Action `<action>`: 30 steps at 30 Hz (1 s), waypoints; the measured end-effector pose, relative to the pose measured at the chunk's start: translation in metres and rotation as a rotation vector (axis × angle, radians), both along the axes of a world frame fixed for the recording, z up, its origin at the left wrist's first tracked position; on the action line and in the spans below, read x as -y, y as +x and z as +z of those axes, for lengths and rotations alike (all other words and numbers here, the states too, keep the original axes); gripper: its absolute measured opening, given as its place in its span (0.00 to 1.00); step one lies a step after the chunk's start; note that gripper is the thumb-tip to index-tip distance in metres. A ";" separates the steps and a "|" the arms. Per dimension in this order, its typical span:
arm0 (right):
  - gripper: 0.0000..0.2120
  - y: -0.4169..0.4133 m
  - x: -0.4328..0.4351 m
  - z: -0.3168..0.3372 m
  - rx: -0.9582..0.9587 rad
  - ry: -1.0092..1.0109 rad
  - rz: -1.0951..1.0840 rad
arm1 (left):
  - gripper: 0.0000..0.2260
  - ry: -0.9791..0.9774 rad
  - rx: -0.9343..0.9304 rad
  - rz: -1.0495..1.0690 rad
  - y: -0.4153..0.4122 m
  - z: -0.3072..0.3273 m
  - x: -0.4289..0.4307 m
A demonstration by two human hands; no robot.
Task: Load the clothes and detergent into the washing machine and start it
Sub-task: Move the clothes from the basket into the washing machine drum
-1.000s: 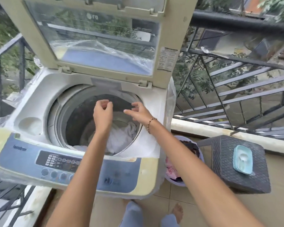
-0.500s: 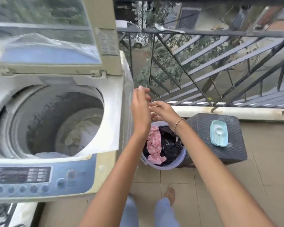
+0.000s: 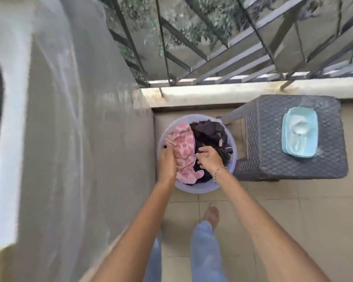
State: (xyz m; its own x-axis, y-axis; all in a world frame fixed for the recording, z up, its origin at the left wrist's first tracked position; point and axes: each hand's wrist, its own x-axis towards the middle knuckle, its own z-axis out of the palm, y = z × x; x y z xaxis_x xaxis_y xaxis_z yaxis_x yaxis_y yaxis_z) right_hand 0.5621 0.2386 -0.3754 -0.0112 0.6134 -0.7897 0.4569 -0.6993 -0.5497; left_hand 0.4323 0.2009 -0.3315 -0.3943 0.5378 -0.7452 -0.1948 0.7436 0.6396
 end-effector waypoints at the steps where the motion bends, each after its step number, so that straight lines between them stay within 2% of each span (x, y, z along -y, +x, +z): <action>1: 0.09 -0.002 0.004 -0.018 0.020 -0.022 0.032 | 0.15 -0.033 0.009 0.012 0.000 -0.016 0.001; 3: 0.15 -0.006 0.009 -0.051 0.037 -0.058 0.065 | 0.15 -0.087 0.035 0.034 0.002 -0.045 0.003; 8: 0.23 -0.015 0.012 -0.100 0.054 -0.090 0.153 | 0.15 -0.202 0.089 0.035 0.009 -0.093 0.018; 10: 0.30 -0.017 0.010 -0.114 0.059 -0.097 0.163 | 0.15 -0.219 0.113 0.043 0.009 -0.101 0.024; 13: 0.44 -0.024 0.004 -0.134 0.037 -0.148 0.074 | 0.15 -0.237 0.137 0.079 0.005 -0.109 0.031; 18: 0.53 -0.038 -0.004 -0.156 -0.022 -0.155 -0.062 | 0.13 -0.277 0.107 0.081 -0.003 -0.123 0.043; 20: 0.47 -0.041 -0.009 -0.156 -0.047 -0.159 -0.077 | 0.12 -0.282 0.091 0.104 -0.006 -0.127 0.043; 23: 0.24 -0.043 -0.014 -0.144 -0.132 -0.154 -0.087 | 0.09 -0.276 0.099 0.127 -0.007 -0.123 0.043; 24: 0.20 -0.044 -0.013 -0.135 -0.153 -0.146 -0.101 | 0.09 -0.261 0.118 0.148 -0.008 -0.119 0.042; 26: 0.16 -0.042 -0.006 -0.112 -0.197 -0.123 -0.109 | 0.21 -0.231 0.171 0.182 -0.012 -0.109 0.035; 28: 0.11 -0.037 0.008 -0.091 -0.275 -0.104 -0.021 | 0.34 -0.189 0.219 0.216 -0.017 -0.105 0.026; 29: 0.09 -0.034 0.016 -0.082 -0.305 -0.097 0.081 | 0.36 -0.162 0.231 0.226 -0.019 -0.103 0.022; 30: 0.08 -0.032 0.024 -0.073 -0.346 -0.104 0.187 | 0.33 -0.140 0.228 0.233 -0.021 -0.103 0.020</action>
State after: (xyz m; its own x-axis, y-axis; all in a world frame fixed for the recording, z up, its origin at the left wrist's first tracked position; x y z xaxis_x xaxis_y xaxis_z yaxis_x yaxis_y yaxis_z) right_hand 0.5304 0.2144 -0.4488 -0.3915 0.4923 -0.7774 0.3820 -0.6817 -0.6240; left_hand 0.4113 0.1814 -0.4346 -0.3093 0.3397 -0.8882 -0.4955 0.7397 0.4554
